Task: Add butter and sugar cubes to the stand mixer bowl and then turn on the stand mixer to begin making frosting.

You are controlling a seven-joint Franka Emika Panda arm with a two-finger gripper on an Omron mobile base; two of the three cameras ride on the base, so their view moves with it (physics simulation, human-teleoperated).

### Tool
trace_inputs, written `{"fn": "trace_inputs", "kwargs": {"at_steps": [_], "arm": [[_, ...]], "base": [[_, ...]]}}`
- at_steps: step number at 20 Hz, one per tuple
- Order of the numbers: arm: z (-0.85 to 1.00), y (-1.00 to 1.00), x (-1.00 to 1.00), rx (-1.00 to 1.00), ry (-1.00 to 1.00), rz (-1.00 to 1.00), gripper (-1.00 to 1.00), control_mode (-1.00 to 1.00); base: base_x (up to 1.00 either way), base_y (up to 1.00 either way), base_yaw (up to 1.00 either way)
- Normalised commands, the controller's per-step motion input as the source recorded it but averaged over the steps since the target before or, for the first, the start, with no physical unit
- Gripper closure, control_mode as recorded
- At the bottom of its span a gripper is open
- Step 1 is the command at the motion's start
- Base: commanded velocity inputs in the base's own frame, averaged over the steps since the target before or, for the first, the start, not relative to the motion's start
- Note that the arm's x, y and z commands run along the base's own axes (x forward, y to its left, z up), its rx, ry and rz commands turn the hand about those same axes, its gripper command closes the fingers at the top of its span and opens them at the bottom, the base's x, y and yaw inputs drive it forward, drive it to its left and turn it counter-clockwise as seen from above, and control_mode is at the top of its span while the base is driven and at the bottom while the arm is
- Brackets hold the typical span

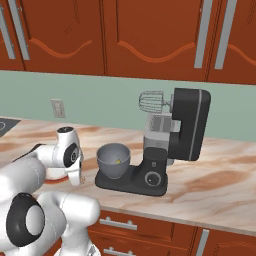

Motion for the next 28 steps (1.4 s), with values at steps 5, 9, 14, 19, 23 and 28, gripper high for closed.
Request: {"fn": "trace_inputs", "kwargs": {"at_steps": [5, 9, 14, 19, 23, 28], "arm": [[-0.14, -0.05, 0.04, 0.01, 0.00, 0.00, -1.00, -1.00], [-0.12, -0.03, 0.05, 0.00, 0.00, 0.00, -1.00, -1.00], [-0.16, -0.02, 0.01, 0.00, 0.00, 0.00, -1.00, -1.00], [-0.14, 0.00, 0.00, 0.01, 0.00, 0.00, -1.00, -1.00], [-0.14, -0.01, 0.00, 0.02, 0.00, 0.00, -1.00, -1.00], [-0.17, -0.02, 0.00, 0.02, 0.00, 0.00, -1.00, -1.00]], "base": [[0.00, 0.00, 0.00], [0.00, 0.00, 0.00], [0.00, 0.00, 0.00], [0.00, 0.00, 0.00], [0.00, 0.00, 0.00], [0.00, 0.00, 0.00]]}}
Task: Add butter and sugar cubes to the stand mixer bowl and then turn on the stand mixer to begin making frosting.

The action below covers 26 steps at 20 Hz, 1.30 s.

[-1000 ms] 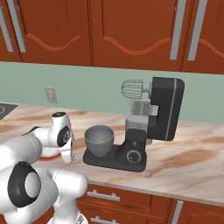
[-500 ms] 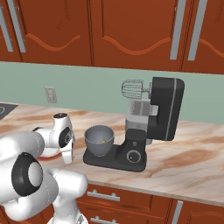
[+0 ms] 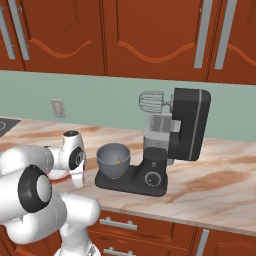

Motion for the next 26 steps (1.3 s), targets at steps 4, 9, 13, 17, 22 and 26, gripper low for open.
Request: {"fn": "trace_inputs", "kwargs": {"at_steps": [4, 9, 13, 17, 22, 26], "arm": [[-0.20, -0.08, 0.00, 0.02, 0.00, 0.00, 1.00, -1.00], [-0.13, -0.08, 0.00, 0.02, -0.01, 0.00, 1.00, -1.00], [-0.12, -0.11, 0.00, 0.03, -0.02, 0.00, 1.00, -1.00], [-0.01, -0.04, -0.08, 0.01, -0.05, 0.00, 1.00, -1.00], [0.40, 0.00, -0.31, 0.00, -0.05, 0.00, 1.00, -1.00], [0.63, -0.01, -0.44, 0.00, -0.06, 0.00, 1.00, -1.00]], "base": [[0.00, 0.00, 0.00], [0.00, 0.00, 0.00], [0.00, 0.00, 0.00], [0.00, 0.00, 0.00], [0.00, 0.00, 0.00], [0.00, 0.00, 0.00]]}}
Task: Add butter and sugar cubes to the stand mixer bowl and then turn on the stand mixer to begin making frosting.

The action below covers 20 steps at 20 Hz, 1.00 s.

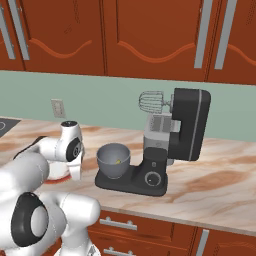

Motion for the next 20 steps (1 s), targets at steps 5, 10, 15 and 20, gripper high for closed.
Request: {"fn": "trace_inputs", "kwargs": {"at_steps": [5, 10, 15, 20], "arm": [[0.74, -0.04, -0.38, 0.00, -0.08, 0.00, 1.00, -1.00], [0.74, -0.12, -0.23, 0.00, -0.07, -0.01, 1.00, -1.00], [0.79, -0.20, -0.05, -0.01, -0.07, 0.00, 1.00, -1.00], [0.68, -0.21, 0.00, -0.03, -0.02, 0.00, 1.00, -1.00]], "base": [[0.00, 0.00, 0.00], [0.00, 0.00, 0.00], [0.00, 0.00, 0.00], [0.00, 0.00, 0.00]]}}
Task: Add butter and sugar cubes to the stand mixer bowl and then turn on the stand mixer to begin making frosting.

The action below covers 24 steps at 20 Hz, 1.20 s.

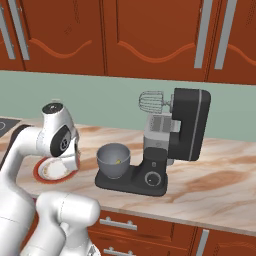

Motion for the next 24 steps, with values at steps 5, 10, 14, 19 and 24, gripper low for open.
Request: {"fn": "trace_inputs", "kwargs": {"at_steps": [5, 10, 14, 19, 24], "arm": [[0.42, -0.28, 0.02, -0.03, 0.00, 0.00, 1.00, -1.00], [0.02, -0.23, 0.23, 0.00, 0.01, 0.00, 1.00, -1.00], [-0.13, -0.25, 0.31, 0.00, 0.07, 0.00, 1.00, -1.00], [-0.28, -0.31, 0.30, 0.00, 0.07, 0.00, 1.00, -1.00], [-0.36, -0.25, 0.32, 0.00, 0.10, 0.00, 1.00, -1.00]], "base": [[0.00, 0.00, 0.00], [0.00, 0.00, 0.00], [0.00, 0.00, 0.00], [0.00, 0.00, 0.00], [0.00, 0.00, 0.00]]}}
